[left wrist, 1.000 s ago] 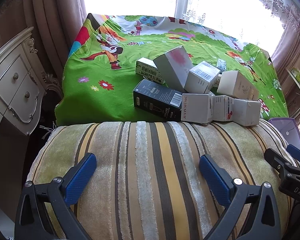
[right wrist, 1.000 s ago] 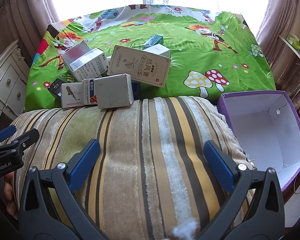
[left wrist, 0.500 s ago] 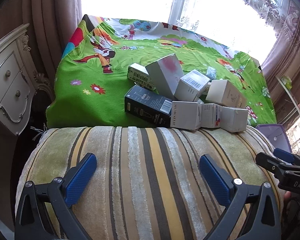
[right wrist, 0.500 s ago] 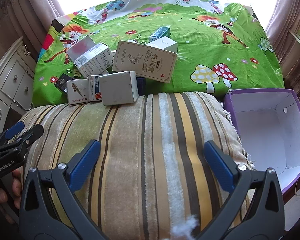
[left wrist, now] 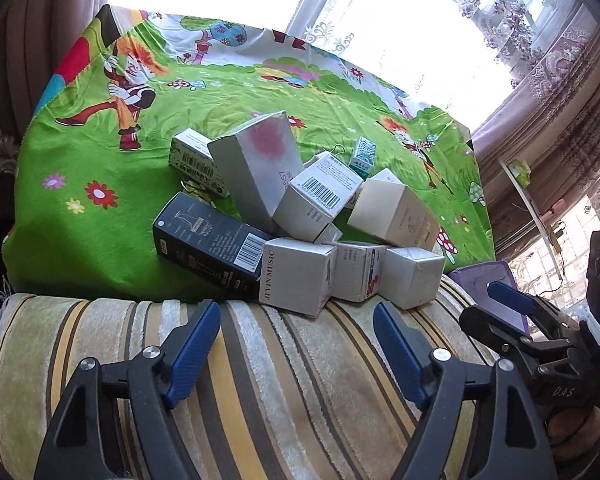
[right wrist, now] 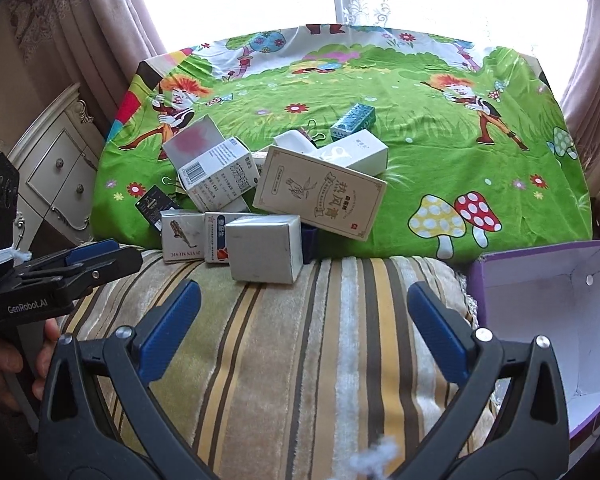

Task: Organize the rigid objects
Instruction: 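Reach the right tool to the small white cube box and close on it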

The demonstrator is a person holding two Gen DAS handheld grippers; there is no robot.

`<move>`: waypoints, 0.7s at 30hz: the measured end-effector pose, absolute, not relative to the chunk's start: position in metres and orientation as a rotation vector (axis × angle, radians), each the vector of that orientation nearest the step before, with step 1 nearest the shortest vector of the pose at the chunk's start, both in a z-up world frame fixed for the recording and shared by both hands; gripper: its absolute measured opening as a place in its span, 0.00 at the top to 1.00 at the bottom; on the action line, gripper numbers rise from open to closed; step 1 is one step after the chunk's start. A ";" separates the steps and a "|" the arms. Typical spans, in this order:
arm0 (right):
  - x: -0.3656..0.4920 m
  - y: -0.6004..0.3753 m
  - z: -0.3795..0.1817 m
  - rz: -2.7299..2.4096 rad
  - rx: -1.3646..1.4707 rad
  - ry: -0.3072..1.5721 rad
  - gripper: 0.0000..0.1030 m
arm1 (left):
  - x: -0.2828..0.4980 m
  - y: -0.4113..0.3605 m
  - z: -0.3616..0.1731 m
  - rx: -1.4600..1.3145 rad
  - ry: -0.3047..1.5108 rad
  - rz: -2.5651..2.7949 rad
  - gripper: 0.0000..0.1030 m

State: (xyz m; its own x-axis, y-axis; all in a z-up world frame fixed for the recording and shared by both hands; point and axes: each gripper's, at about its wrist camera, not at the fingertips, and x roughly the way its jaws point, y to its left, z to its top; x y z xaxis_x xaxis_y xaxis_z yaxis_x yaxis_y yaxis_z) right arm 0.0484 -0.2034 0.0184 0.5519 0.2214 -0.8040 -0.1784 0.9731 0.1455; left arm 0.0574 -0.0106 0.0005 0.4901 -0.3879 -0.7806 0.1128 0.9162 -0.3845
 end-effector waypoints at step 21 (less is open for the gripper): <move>0.092 -0.172 -0.009 0.283 -0.074 1.060 0.46 | 0.101 -0.033 -0.015 -0.192 1.094 -0.366 0.52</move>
State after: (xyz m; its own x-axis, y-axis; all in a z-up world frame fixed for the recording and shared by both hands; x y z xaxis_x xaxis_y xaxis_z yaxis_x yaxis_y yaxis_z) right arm 0.0920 -0.1717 -0.0094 0.4562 0.1944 -0.8684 -0.2649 0.9613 0.0760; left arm 0.1006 -0.0332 -0.0154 0.4074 -0.3819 -0.8296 0.1944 0.9238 -0.3298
